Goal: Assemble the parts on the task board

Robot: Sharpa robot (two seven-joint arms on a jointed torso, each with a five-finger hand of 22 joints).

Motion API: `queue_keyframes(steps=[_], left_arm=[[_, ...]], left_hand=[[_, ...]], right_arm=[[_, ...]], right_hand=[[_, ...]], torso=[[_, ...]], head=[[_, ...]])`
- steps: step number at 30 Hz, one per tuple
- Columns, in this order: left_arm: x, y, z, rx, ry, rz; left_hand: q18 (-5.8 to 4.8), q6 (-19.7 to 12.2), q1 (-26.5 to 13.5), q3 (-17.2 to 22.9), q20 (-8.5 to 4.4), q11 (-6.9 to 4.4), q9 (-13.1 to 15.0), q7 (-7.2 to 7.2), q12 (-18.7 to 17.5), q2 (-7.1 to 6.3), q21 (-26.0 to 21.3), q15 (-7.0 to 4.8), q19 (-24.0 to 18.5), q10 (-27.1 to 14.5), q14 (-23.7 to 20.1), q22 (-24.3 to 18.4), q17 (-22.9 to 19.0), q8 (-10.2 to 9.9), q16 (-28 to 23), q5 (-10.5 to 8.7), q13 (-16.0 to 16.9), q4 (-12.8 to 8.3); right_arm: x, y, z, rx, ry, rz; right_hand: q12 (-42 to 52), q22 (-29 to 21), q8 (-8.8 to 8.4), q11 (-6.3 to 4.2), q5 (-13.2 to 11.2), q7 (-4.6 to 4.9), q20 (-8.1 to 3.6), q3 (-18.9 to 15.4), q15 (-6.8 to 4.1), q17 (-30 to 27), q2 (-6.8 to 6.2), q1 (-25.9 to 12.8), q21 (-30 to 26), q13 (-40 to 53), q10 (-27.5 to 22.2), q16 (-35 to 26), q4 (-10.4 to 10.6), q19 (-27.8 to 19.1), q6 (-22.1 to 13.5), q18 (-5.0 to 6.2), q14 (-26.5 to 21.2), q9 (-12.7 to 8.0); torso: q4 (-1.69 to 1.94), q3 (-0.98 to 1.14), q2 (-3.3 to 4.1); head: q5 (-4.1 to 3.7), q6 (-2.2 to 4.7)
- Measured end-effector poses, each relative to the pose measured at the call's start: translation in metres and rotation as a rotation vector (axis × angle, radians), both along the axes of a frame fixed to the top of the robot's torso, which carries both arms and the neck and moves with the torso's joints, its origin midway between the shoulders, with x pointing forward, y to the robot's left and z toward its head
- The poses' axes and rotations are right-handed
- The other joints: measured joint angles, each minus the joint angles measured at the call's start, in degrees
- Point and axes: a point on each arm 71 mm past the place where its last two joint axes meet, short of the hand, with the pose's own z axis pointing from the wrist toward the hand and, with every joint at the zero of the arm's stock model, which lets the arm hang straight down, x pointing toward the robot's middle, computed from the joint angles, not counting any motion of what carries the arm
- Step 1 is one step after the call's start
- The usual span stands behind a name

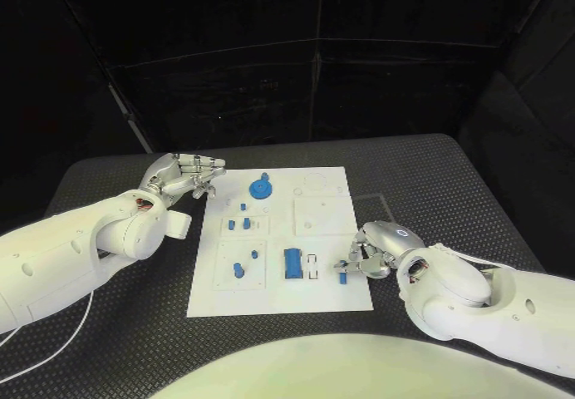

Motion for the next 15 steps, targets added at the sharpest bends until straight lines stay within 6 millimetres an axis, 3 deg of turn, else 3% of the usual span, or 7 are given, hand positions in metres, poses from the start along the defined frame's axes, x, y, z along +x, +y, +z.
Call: queue_keyframes(steps=[3,6,15], left_arm=[[-0.0001,-0.0001,0.0000,0.000,0.001,0.000],[-0.0001,0.0003,0.0000,0.000,0.002,0.000],[-0.0003,0.0007,0.0000,0.001,0.003,0.000]], left_hand=[[0.00,0.00,0.00,0.00,0.00,0.00,0.00,0.00,0.00,0.00,0.00,0.00,0.00,0.00,0.00,0.00,0.00,0.00,0.00,0.00,0.00,0.00],[0.00,0.00,0.00,0.00,0.00,0.00,0.00,0.00,0.00,0.00,0.00,0.00,0.00,0.00,0.00,0.00,0.00,0.00,0.00,0.00,0.00,0.00],[0.00,0.00,0.00,0.00,0.00,0.00,0.00,0.00,0.00,0.00,0.00,0.00,0.00,0.00,0.00,0.00,0.01,0.00,0.00,0.00,0.00,0.00]], right_arm=[[0.0006,0.0001,-0.0016,-0.009,0.007,0.003],[0.0009,0.0015,-0.0026,-0.017,0.013,0.009],[0.0010,0.0070,-0.0046,-0.037,0.027,0.033]], right_hand=[[0.00,0.00,0.40,0.00,0.33,0.00,0.00,0.00,-0.18,0.00,0.45,0.45,0.00,0.00,0.00,0.00,0.00,0.00,0.00,0.00,-0.18,0.32],[0.00,0.00,0.71,-0.20,0.33,0.00,0.00,0.00,-0.18,0.00,0.12,0.78,0.00,0.00,0.21,0.00,0.00,0.00,0.00,0.00,-0.18,0.55],[0.23,0.07,3.34,-0.41,0.34,-0.51,-0.20,0.00,-0.60,-0.01,0.24,3.94,0.00,0.00,0.42,0.24,0.00,0.20,0.11,0.00,-0.18,2.38]], torso=[[0.02,0.00,0.00],[0.03,0.01,0.00],[0.05,0.01,0.02]], head=[[0.02,-0.07],[0.06,-0.12],[0.25,-0.31]])
